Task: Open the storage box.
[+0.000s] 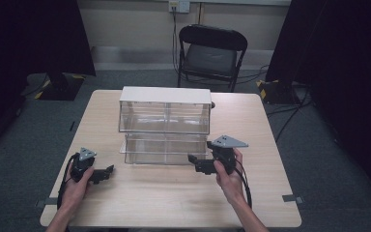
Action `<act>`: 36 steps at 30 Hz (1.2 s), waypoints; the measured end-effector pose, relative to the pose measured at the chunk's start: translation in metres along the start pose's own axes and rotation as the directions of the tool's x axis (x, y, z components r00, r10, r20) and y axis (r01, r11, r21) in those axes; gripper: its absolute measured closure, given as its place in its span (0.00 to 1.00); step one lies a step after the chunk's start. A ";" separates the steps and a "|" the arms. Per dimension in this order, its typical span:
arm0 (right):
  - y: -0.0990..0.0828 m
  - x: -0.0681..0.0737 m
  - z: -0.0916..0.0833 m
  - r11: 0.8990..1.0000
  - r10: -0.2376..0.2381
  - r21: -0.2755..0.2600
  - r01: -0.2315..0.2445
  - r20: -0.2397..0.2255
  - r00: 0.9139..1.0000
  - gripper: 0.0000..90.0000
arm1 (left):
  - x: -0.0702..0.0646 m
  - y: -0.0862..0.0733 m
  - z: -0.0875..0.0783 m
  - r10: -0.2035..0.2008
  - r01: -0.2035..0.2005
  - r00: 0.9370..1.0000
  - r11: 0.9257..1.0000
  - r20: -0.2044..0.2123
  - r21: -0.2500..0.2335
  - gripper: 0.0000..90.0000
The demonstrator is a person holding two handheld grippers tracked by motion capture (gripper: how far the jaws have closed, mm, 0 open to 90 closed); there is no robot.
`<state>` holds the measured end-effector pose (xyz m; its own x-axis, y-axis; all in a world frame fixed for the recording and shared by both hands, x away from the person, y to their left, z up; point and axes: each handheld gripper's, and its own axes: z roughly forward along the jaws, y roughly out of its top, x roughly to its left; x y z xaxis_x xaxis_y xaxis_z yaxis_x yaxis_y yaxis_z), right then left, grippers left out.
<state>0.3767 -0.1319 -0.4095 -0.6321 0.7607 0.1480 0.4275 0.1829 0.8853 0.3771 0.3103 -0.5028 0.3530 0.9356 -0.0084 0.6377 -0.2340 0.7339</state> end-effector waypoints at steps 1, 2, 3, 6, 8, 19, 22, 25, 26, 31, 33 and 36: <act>0.000 0.000 0.000 1.000 0.001 0.001 -0.001 0.004 1.000 0.12 | 0.000 0.000 0.000 0.000 0.000 1.000 1.000 0.000 0.000 0.10; 0.000 0.000 0.000 1.000 0.001 0.000 -0.001 0.005 1.000 0.12 | 0.000 0.000 0.000 0.000 0.000 1.000 1.000 0.000 0.000 0.10; 0.001 0.000 0.001 1.000 0.001 -0.002 -0.001 0.004 1.000 0.12 | 0.000 0.000 0.000 0.000 0.000 1.000 1.000 0.000 0.000 0.10; 0.002 0.000 0.001 1.000 0.005 -0.002 -0.005 0.003 1.000 0.12 | 0.000 0.000 0.000 0.000 0.000 1.000 1.000 0.000 0.000 0.10; 0.003 0.000 0.000 1.000 0.001 -0.001 -0.001 0.004 1.000 0.12 | 0.000 0.000 0.000 0.000 0.000 1.000 1.000 0.000 0.000 0.10; 0.008 -0.002 0.003 1.000 0.001 -0.004 0.000 0.011 1.000 0.13 | 0.000 0.000 0.000 0.001 -0.001 1.000 1.000 0.001 0.000 0.10; 0.010 -0.004 0.003 1.000 0.012 -0.011 -0.012 0.012 1.000 0.13 | 0.000 0.000 0.000 0.000 0.000 1.000 1.000 0.000 0.000 0.10; 0.013 -0.004 0.003 1.000 0.010 -0.015 -0.010 0.016 1.000 0.13 | 0.000 0.000 0.000 0.000 0.000 1.000 1.000 0.000 0.000 0.10; 0.013 -0.005 0.002 1.000 0.009 -0.018 -0.009 0.016 1.000 0.13 | 0.000 0.000 0.000 0.001 -0.001 1.000 1.000 0.001 0.001 0.10; 0.014 -0.007 0.003 0.999 0.024 -0.026 -0.023 0.022 0.999 0.15 | 0.000 0.000 0.000 0.000 0.000 1.000 1.000 0.000 0.001 0.10; 0.015 -0.008 0.004 0.999 0.028 -0.032 -0.027 0.023 0.999 0.15 | 0.000 0.000 0.000 0.000 0.000 1.000 1.000 0.000 0.000 0.10; 0.017 -0.008 0.004 0.999 0.032 -0.038 -0.032 0.021 0.999 0.15 | 0.000 0.000 0.000 0.001 -0.001 1.000 1.000 0.001 0.000 0.10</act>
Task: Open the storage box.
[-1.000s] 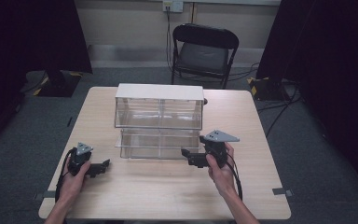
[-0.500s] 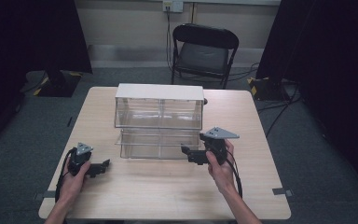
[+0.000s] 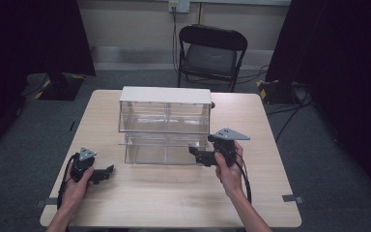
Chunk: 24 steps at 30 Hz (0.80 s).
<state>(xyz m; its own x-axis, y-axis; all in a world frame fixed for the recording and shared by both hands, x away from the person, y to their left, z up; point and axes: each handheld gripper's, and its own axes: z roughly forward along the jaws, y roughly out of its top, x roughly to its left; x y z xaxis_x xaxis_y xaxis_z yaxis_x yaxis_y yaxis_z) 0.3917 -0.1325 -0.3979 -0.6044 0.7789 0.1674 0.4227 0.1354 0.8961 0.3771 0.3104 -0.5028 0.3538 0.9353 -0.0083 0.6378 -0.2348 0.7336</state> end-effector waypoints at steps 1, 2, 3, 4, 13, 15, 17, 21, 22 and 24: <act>0.001 0.000 0.000 1.000 0.004 -0.003 -0.004 0.004 1.000 0.15 | 0.000 0.000 0.000 -0.001 0.001 1.000 1.000 0.000 -0.001 0.10; 0.002 0.000 -0.001 1.000 0.007 -0.009 -0.007 0.006 1.000 0.15 | 0.000 0.000 0.000 -0.001 0.001 1.000 1.000 0.000 0.000 0.10; 0.003 0.000 -0.001 1.000 0.010 -0.010 -0.010 0.007 1.000 0.15 | 0.000 0.000 0.000 0.000 0.000 1.000 1.000 -0.001 0.000 0.10; 0.005 0.000 -0.001 1.000 0.013 -0.018 -0.013 0.010 1.000 0.15 | 0.000 0.000 0.000 0.000 0.000 1.000 1.000 0.000 0.000 0.10; 0.011 0.000 -0.001 0.999 0.022 -0.033 -0.022 0.002 1.000 0.15 | 0.000 0.000 0.000 0.000 0.000 1.000 1.000 0.000 0.000 0.10; 0.011 0.000 -0.001 0.999 0.024 -0.032 -0.024 0.001 1.000 0.15 | 0.000 0.000 0.000 -0.001 0.001 1.000 1.000 0.000 0.000 0.10; 0.011 -0.001 -0.001 0.999 0.024 -0.032 -0.024 0.000 1.000 0.15 | 0.000 0.000 0.000 -0.001 0.001 1.000 1.000 0.000 -0.001 0.10; 0.011 -0.001 0.000 0.999 0.027 -0.031 -0.027 -0.002 1.000 0.15 | 0.000 0.000 0.000 -0.001 0.001 1.000 1.000 0.000 0.000 0.10; 0.011 -0.001 0.000 0.999 0.026 -0.032 -0.026 -0.003 1.000 0.15 | 0.000 0.000 0.000 -0.001 0.001 1.000 1.000 0.000 -0.001 0.10; 0.010 0.000 0.000 0.999 0.026 -0.033 -0.026 -0.002 1.000 0.15 | 0.000 0.000 0.000 -0.001 0.001 1.000 1.000 0.000 0.000 0.10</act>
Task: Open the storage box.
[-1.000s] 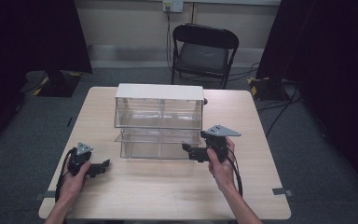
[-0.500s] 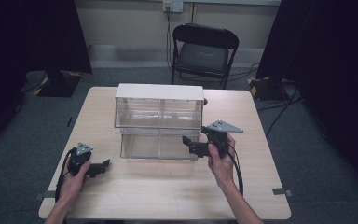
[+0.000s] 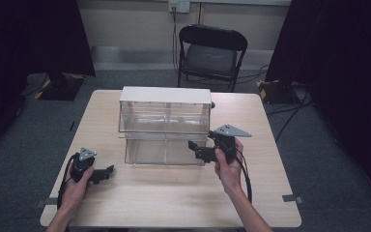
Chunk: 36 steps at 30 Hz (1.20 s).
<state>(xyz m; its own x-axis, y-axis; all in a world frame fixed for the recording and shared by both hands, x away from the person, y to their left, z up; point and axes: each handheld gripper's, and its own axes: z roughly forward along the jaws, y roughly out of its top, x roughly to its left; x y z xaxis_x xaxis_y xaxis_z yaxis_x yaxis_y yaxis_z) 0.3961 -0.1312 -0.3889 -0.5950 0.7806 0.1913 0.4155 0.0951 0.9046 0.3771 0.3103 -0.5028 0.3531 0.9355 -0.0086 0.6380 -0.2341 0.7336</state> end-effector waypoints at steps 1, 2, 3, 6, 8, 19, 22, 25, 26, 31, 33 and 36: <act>0.000 0.000 0.000 1.000 -0.002 0.000 0.002 0.001 1.000 0.15 | 0.000 0.000 0.000 0.001 -0.001 1.000 1.000 0.000 0.000 0.10; 0.000 0.000 0.000 1.000 -0.004 -0.001 0.004 0.001 1.000 0.15 | 0.000 0.000 0.000 0.000 0.000 1.000 1.000 0.000 0.000 0.10; 0.000 0.000 0.000 1.000 -0.001 -0.001 0.001 0.002 1.000 0.15 | 0.000 0.000 0.000 0.001 -0.001 1.000 1.000 0.000 0.000 0.10; 0.000 0.000 0.000 1.000 0.001 -0.004 -0.001 0.000 1.000 0.15 | 0.000 0.000 0.000 0.001 -0.001 1.000 1.000 0.000 0.000 0.10; 0.000 -0.001 0.000 1.000 0.000 -0.004 0.000 -0.002 1.000 0.15 | 0.000 0.000 0.000 0.001 -0.001 1.000 1.000 0.000 0.000 0.10; 0.001 -0.001 0.000 1.000 0.003 -0.004 -0.003 -0.004 1.000 0.14 | 0.000 0.000 0.000 0.001 -0.001 1.000 1.000 0.000 0.000 0.10; 0.000 -0.001 0.001 1.000 0.005 -0.004 -0.005 -0.004 1.000 0.14 | 0.000 0.000 0.000 0.000 0.000 1.000 1.000 0.000 0.000 0.10; 0.001 -0.001 0.001 1.000 0.004 -0.003 -0.004 -0.005 1.000 0.14 | 0.000 0.000 0.000 0.001 -0.001 1.000 1.000 0.000 0.000 0.10; 0.000 -0.001 0.001 1.000 0.005 -0.003 -0.005 -0.005 1.000 0.14 | 0.000 0.000 0.000 0.001 -0.001 1.000 1.000 0.000 0.000 0.10; 0.001 -0.002 0.001 1.000 0.003 -0.003 -0.003 -0.006 1.000 0.14 | 0.000 0.000 0.000 0.001 -0.001 1.000 1.000 0.000 0.000 0.10; 0.001 -0.002 0.001 1.000 0.003 -0.004 -0.003 -0.009 1.000 0.14 | 0.000 0.000 0.000 0.002 -0.002 1.000 1.000 0.000 0.001 0.10; 0.001 -0.002 0.001 1.000 0.003 -0.004 -0.003 -0.011 1.000 0.14 | 0.000 0.000 0.000 -0.001 0.001 1.000 1.000 -0.003 0.003 0.10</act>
